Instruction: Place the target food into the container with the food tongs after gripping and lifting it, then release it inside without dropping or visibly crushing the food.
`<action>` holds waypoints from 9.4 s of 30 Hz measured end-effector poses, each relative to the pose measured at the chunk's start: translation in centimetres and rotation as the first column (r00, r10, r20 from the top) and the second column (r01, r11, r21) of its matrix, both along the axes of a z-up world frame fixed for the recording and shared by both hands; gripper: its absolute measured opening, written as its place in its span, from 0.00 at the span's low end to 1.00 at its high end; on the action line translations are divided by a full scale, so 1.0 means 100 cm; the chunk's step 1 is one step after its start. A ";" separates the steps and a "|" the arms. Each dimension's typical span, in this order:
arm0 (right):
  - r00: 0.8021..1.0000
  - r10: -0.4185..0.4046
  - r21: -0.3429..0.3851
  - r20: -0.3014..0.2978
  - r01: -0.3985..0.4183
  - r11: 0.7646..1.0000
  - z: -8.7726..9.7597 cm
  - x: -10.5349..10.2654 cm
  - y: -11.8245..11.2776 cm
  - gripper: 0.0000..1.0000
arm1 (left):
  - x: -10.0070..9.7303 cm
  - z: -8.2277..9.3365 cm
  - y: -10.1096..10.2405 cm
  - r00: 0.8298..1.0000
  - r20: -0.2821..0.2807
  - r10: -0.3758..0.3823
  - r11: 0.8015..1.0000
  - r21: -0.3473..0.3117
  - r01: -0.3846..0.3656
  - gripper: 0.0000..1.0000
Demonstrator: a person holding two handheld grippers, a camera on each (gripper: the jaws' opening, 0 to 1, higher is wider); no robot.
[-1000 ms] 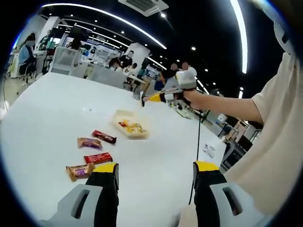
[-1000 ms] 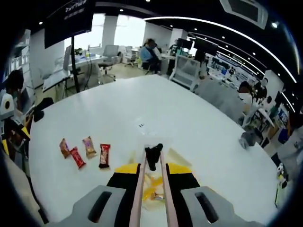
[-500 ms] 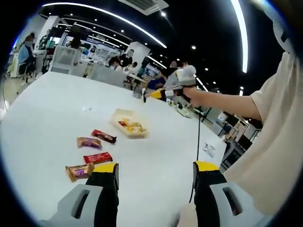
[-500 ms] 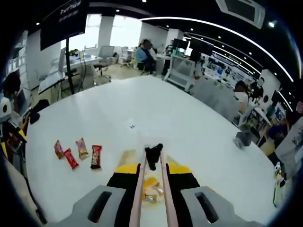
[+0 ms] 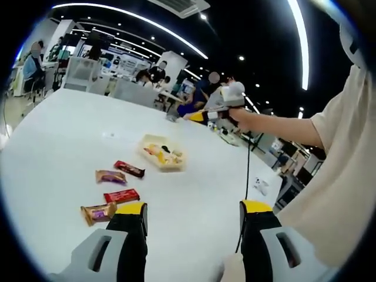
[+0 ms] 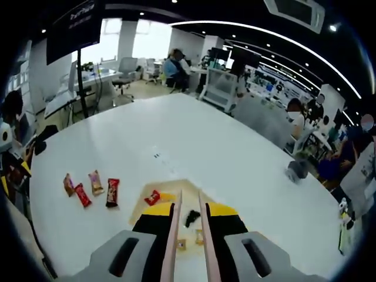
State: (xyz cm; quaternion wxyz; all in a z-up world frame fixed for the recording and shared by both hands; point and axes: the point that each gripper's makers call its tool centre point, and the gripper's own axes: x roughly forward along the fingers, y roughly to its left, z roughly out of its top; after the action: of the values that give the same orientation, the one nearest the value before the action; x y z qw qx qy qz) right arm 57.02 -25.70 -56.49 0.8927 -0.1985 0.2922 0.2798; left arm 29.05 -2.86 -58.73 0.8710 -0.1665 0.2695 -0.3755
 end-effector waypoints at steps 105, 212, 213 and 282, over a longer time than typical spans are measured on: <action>0.808 0.546 0.035 -0.220 -0.553 0.832 -0.088 -0.165 0.266 0.23 | -0.063 -0.019 0.096 0.950 -0.022 0.312 0.950 -0.029 -0.312 0.62; 0.664 0.618 -0.104 -0.420 -0.712 0.694 -0.175 -0.184 0.301 0.22 | -0.076 -0.039 0.126 0.905 -0.087 0.416 0.908 -0.026 -0.419 0.60; 0.667 0.615 -0.100 -0.419 -0.708 0.699 -0.175 -0.184 0.301 0.22 | -0.076 -0.039 0.126 0.906 -0.087 0.415 0.908 -0.026 -0.419 0.60; 0.688 0.593 -0.061 -0.420 -0.673 0.737 -0.155 -0.200 0.292 0.22 | -0.079 -0.030 0.112 0.923 -0.056 0.380 0.924 -0.020 -0.382 0.60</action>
State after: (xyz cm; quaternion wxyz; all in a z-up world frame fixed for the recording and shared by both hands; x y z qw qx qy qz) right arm 36.97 3.54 -71.97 0.6411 -0.3236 0.3969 0.5716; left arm 21.14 8.35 -61.78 0.9176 -0.2383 0.2483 -0.1988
